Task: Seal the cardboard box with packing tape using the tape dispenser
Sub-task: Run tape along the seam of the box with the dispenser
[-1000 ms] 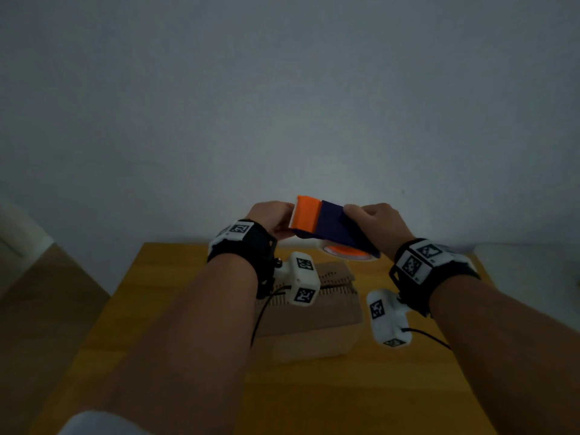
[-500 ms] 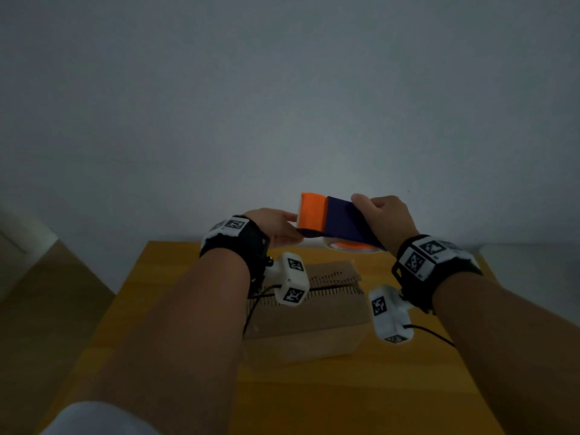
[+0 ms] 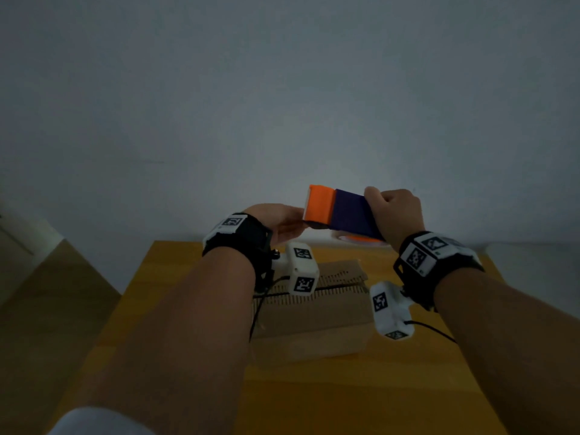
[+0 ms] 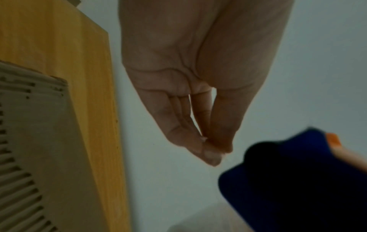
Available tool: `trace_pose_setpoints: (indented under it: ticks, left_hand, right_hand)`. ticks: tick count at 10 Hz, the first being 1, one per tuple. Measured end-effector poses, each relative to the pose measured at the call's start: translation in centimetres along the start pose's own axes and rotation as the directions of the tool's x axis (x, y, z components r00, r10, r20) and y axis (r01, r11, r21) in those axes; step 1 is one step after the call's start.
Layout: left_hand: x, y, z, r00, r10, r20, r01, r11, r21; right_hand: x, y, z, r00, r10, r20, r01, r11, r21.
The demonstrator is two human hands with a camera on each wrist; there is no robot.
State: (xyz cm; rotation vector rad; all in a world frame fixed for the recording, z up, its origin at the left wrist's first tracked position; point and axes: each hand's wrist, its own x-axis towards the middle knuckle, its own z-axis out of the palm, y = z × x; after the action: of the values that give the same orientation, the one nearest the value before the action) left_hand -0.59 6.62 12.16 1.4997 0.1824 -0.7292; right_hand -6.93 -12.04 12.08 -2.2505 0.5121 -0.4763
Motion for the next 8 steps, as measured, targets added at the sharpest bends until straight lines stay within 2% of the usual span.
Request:
trace_pose_setpoints:
  ticks: [2, 3, 4, 5, 6, 7, 8]
  left_hand:
    - [-0.3, 0.3, 0.6, 0.989, 0.077, -0.125, -0.065, 0.993, 0.094]
    - [-0.5, 0.4, 0.6, 0.975, 0.108, -0.193, -0.111, 0.994, -0.006]
    - [-1.0, 0.6, -0.2, 0.955, 0.165, -0.246, -0.127, 0.978, 0.164]
    - [-0.4, 0.2, -2.2, 0.936, 0.281, -0.211, -0.109, 0.803, 0.586]
    - [-1.0, -0.9, -3.8, 0.962, 0.185, -0.2, -0.105, 0.929, 0.354]
    - [-1.4, -2.1, -5.1, 0.96, 0.146, -0.238, -0.053, 0.932, 0.358]
    - [-2.3, -2.7, -6.1, 0.935, 0.143, -0.323, -0.035, 0.947, 0.32]
  right_hand:
    - [-0.3, -0.4, 0.4, 0.999, 0.032, 0.014, -0.032, 0.999, -0.001]
    - [-0.4, -0.8, 0.8, 0.998, 0.029, 0.063, -0.027, 0.999, -0.026]
    - [-0.7, -1.5, 1.0, 0.975, -0.019, 0.221, 0.039, 0.996, -0.084]
    - [-1.0, -2.3, 1.4, 0.9, -0.065, 0.431, 0.153, 0.973, -0.173]
    - [-1.4, -2.9, 1.6, 0.831, -0.044, 0.555, 0.2, 0.954, -0.224]
    - [-2.0, -3.8, 1.9, 0.781, -0.065, 0.622, 0.253, 0.942, -0.219]
    - [-2.3, -4.6, 2.1, 0.753, -0.145, 0.642, 0.321, 0.933, -0.165]
